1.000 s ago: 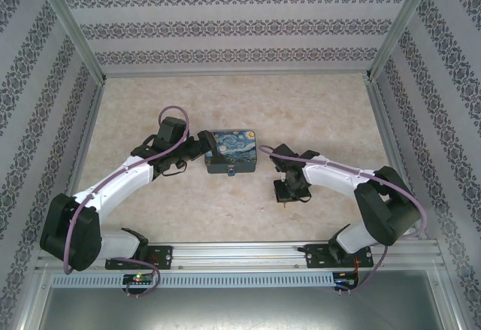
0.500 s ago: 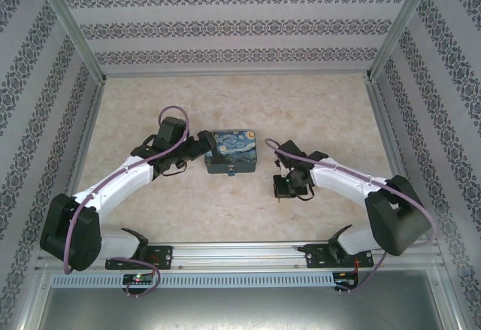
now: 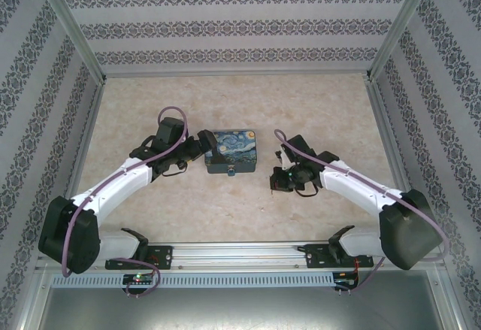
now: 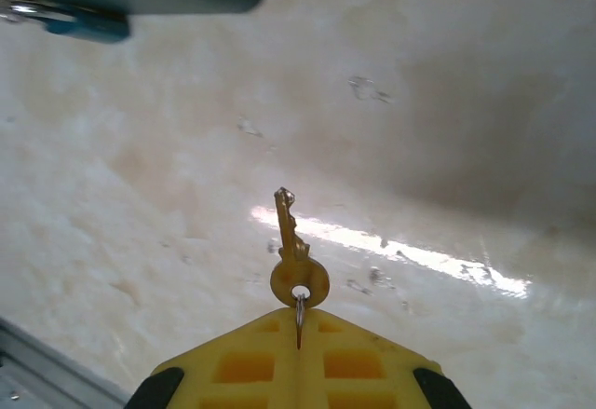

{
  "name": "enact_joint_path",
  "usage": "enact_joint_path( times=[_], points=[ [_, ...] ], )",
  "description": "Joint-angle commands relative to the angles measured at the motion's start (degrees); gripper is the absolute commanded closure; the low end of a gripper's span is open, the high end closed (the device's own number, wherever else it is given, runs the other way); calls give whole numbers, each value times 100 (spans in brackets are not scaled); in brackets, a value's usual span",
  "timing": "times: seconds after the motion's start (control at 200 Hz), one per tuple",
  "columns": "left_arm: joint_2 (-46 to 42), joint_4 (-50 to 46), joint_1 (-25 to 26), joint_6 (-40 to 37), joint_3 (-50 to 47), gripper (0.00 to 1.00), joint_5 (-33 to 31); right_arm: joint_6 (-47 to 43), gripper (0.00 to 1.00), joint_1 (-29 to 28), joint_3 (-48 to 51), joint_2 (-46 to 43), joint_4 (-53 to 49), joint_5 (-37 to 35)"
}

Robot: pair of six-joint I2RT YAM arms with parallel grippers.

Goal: Unlock a padlock with a key

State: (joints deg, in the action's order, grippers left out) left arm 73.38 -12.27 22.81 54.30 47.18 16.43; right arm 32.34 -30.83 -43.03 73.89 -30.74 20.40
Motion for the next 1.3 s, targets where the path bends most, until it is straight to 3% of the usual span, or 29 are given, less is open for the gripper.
enact_joint_path(
  times=[0.0, 0.395, 0.535, 0.719, 0.929, 1.294],
  points=[
    [-149, 479, -4, 356, -51, 0, 310, -203, 100, 115, -227, -205, 163, 374],
    [298, 1178, 556, 766, 321, 4, 781, -614, 100, 200, -458, -358, 364, 1392],
    [662, 1400, 831, 729, 482, 13, 946, -498, 100, 205, -479, -314, 494, 1474],
    [1074, 1825, 1096, 859, 551, 33, 1097, -414, 100, 201, -456, -292, 603, 1537],
    [1453, 2289, 1342, 1077, 580, 46, 1222, -387, 100, 200, -444, -248, 641, 1537],
    [1804, 2581, 1672, 1214, 635, 54, 1235, -377, 100, 204, -415, -182, 710, 1519]
  ],
)
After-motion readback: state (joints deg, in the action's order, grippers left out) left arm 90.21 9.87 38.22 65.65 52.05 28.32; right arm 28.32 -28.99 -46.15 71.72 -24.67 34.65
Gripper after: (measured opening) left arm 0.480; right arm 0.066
